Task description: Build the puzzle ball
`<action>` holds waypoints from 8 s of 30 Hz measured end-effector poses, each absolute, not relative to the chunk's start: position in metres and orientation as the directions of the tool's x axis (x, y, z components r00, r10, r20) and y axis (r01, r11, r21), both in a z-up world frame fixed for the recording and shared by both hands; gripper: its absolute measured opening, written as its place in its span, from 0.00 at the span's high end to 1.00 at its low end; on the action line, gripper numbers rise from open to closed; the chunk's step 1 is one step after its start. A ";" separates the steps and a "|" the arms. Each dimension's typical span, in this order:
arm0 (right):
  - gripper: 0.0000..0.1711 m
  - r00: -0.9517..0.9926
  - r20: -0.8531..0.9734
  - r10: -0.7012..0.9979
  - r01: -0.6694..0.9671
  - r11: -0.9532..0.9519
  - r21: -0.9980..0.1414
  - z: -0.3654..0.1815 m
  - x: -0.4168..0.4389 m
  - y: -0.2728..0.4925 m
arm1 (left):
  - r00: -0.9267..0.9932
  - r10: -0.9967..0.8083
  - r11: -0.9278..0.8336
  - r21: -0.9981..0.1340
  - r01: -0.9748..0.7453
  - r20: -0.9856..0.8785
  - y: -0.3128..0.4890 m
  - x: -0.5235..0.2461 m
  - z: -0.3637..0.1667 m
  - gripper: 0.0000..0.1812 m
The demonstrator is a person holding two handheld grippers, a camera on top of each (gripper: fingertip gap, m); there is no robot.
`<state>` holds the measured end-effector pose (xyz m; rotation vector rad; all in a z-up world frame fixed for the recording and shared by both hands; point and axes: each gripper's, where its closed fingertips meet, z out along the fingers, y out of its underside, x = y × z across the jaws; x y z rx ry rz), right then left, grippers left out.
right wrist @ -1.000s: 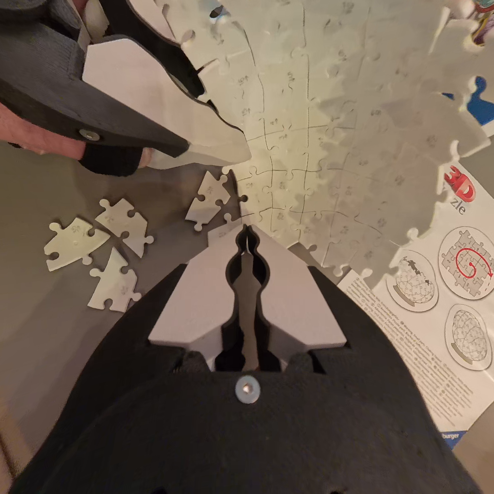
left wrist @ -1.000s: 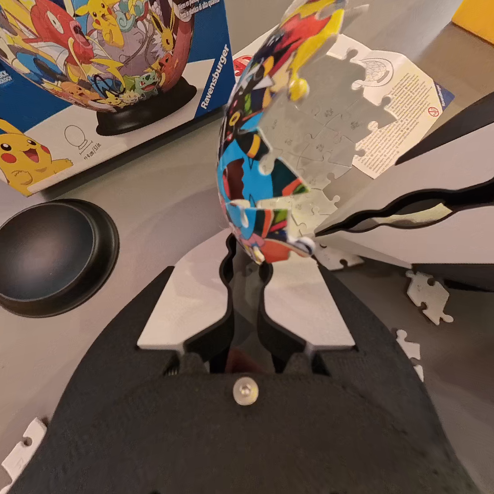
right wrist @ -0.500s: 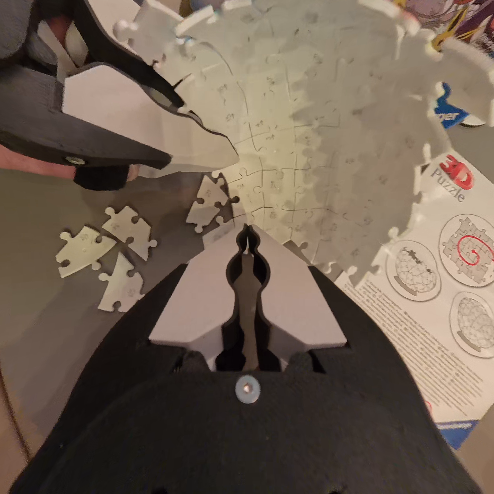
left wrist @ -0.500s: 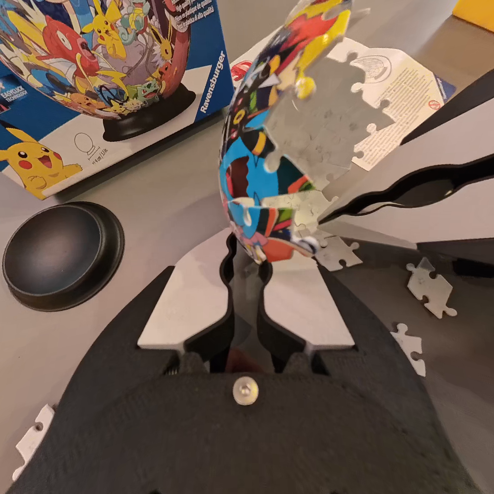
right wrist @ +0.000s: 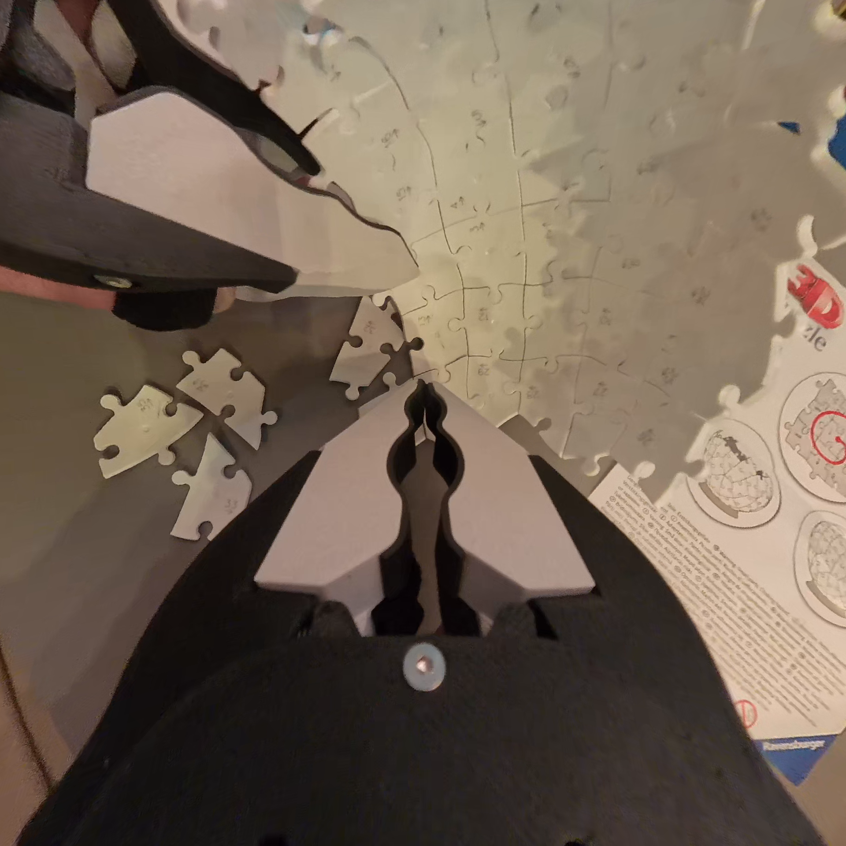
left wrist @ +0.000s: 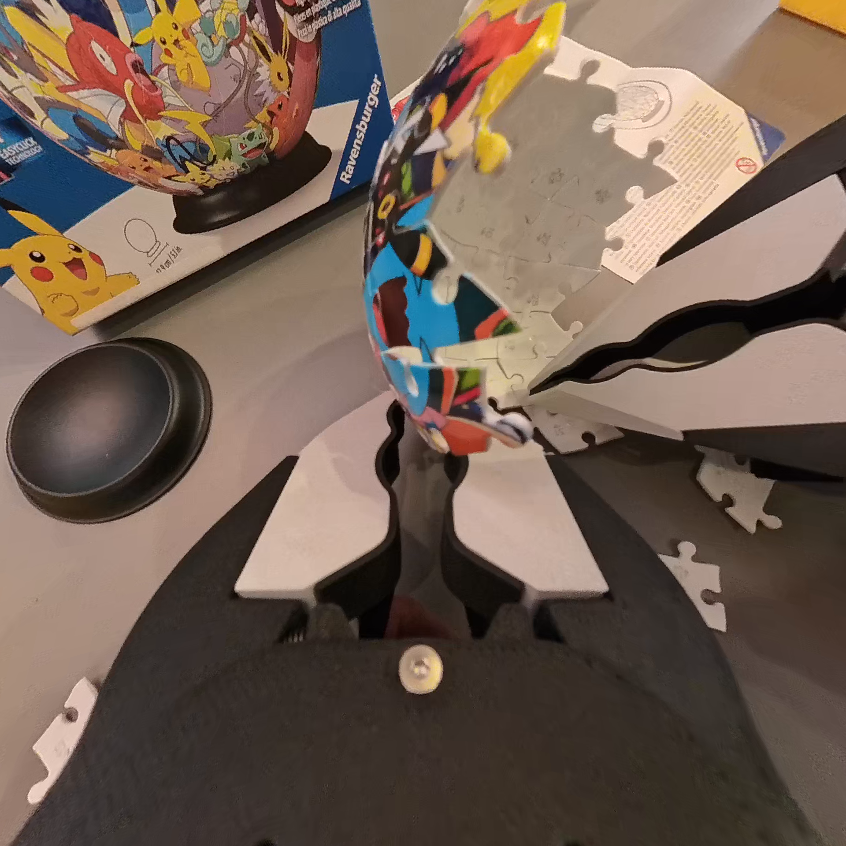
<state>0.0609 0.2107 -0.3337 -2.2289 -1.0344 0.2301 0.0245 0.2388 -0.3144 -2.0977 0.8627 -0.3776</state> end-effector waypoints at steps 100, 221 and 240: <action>1.00 0.486 0.424 0.764 0.811 -0.213 -0.545 -0.303 0.066 0.193 | 0.731 -0.683 -0.463 -0.778 -0.423 0.009 0.216 0.006 -0.315 0.82; 0.88 0.779 0.047 0.626 0.546 -0.638 -0.543 -0.333 0.179 0.233 | -0.040 -0.956 -0.085 -0.405 -0.910 0.290 0.283 0.039 -0.316 0.96; 1.00 0.757 0.024 0.653 0.522 -0.582 -0.623 -0.322 0.164 0.247 | -0.058 -0.962 -0.053 -0.394 -0.917 0.265 0.282 0.041 -0.321 0.94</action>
